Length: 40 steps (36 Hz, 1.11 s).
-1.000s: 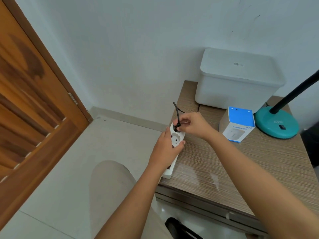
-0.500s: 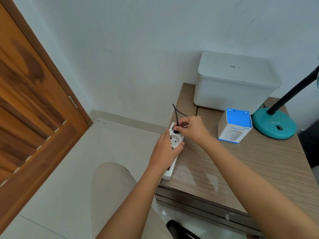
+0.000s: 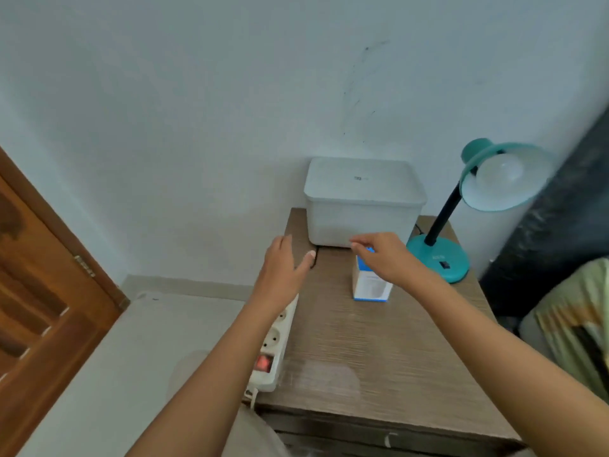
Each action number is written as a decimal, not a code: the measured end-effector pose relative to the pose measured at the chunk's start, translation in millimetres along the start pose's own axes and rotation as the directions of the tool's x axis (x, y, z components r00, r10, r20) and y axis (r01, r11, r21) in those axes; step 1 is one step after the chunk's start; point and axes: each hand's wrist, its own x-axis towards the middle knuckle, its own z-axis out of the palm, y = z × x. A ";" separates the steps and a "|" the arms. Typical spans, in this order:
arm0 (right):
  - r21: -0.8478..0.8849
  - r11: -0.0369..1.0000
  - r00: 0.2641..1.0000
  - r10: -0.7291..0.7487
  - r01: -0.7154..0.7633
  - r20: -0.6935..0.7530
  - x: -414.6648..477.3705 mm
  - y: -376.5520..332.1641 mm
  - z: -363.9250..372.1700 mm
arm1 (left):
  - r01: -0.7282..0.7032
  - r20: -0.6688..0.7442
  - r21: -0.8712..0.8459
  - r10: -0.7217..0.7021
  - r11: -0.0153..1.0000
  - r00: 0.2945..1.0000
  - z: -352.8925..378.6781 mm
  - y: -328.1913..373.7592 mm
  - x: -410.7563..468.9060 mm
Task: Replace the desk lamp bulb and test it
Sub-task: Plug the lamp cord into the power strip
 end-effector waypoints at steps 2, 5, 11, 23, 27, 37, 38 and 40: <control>-0.022 0.998 0.998 0.065 -0.065 -0.013 -5.9 18.8 -20.9 | -0.052 0.002 -0.035 0.052 0.998 0.999 6.9 26.7 16.6; -0.079 0.986 0.989 0.142 -0.145 -0.042 -15.9 48.5 -47.9 | -0.123 0.072 -0.035 0.125 0.992 0.990 29.9 67.5 40.0; -0.125 0.961 0.969 0.241 -0.245 -0.051 -27.0 119.1 -77.4 | -0.246 0.275 -0.037 0.246 0.969 0.929 101.2 133.2 61.2; -0.121 0.953 0.960 0.272 -0.278 -0.063 4.9 229.2 -44.4 | -0.154 0.337 0.147 0.097 0.977 0.936 233.3 135.0 63.6; -0.058 0.960 0.957 0.265 -0.273 -0.118 24.8 239.0 -30.4 | -0.104 0.257 0.129 0.068 0.986 0.964 259.6 118.1 60.1; 0.041 0.973 0.960 0.231 -0.227 -0.159 28.3 255.3 -11.7 | -0.103 0.137 0.154 0.082 0.983 0.987 283.4 102.3 57.0; 0.035 0.975 0.961 0.223 -0.221 -0.164 27.9 254.7 -11.5 | -0.106 0.139 0.153 0.084 0.982 0.987 283.3 102.7 57.3; 0.028 0.975 0.960 0.224 -0.222 -0.169 27.5 253.8 -11.1 | -0.111 0.149 0.144 0.090 0.983 0.985 283.0 104.0 57.4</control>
